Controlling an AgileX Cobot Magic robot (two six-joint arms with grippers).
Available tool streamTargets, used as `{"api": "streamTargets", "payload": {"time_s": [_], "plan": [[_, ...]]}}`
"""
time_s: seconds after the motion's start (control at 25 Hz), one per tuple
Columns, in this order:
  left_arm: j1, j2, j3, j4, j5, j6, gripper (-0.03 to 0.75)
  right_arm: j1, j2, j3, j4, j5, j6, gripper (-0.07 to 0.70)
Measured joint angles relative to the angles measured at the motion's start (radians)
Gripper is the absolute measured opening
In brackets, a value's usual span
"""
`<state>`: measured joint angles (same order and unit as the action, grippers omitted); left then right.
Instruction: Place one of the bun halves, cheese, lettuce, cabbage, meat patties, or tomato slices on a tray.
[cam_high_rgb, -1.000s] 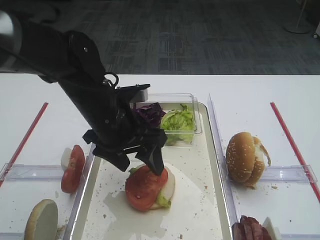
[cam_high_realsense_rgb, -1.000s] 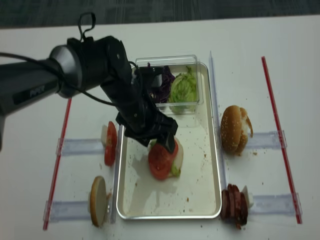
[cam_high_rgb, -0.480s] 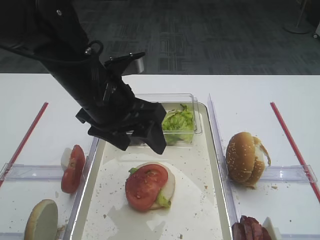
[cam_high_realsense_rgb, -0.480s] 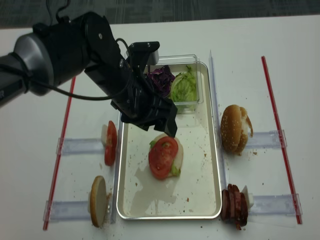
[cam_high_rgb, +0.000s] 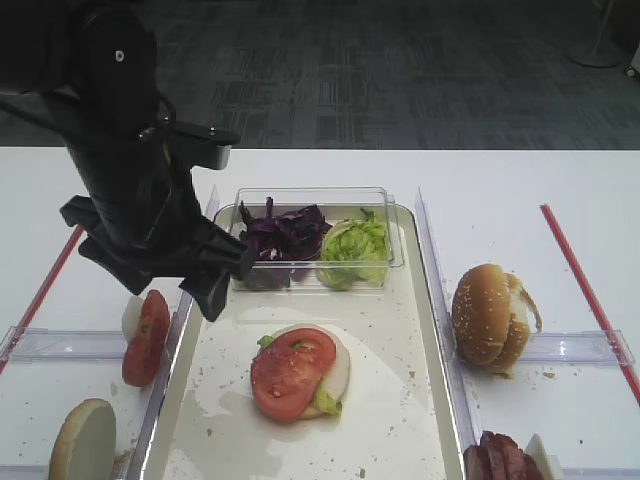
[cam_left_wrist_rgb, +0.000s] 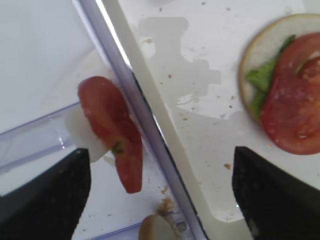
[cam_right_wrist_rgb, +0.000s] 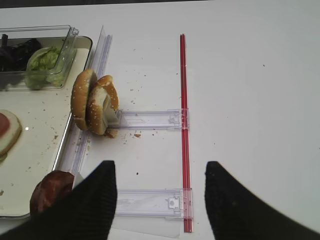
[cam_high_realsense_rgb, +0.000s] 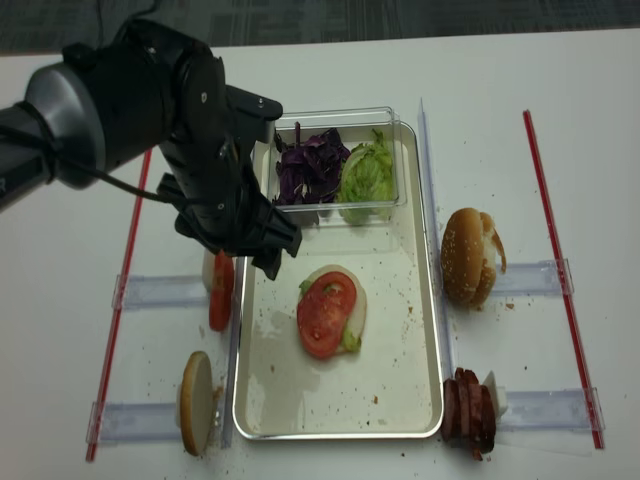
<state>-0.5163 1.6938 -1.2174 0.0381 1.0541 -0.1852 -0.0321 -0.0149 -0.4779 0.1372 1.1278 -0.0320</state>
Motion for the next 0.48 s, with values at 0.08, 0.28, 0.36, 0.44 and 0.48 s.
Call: {"api": "streamTargets", "payload": {"time_s": [0.08,0.28,0.36,0.44,0.48], "plan": [[0.000,0.000,0.000,0.025,0.010,-0.016,0.536,0.000,0.000,0.000,0.000,0.000,0.000,0.427],[0.000,0.000,0.000,0.030,0.018,-0.026,0.535,0.000,0.000,0.000,0.000,0.000,0.000,0.427],[0.011,0.000,0.000,0.022,0.018,-0.028,0.536,0.000,0.000,0.000,0.000,0.000,0.000,0.427],[0.043,0.000,0.000,0.000,0.018,-0.030,0.535,0.000,0.000,0.000,0.000,0.000,0.000,0.427],[0.068,0.000,0.000,-0.007,0.020,-0.030,0.535,0.000,0.000,0.000,0.000,0.000,0.000,0.427]]}}
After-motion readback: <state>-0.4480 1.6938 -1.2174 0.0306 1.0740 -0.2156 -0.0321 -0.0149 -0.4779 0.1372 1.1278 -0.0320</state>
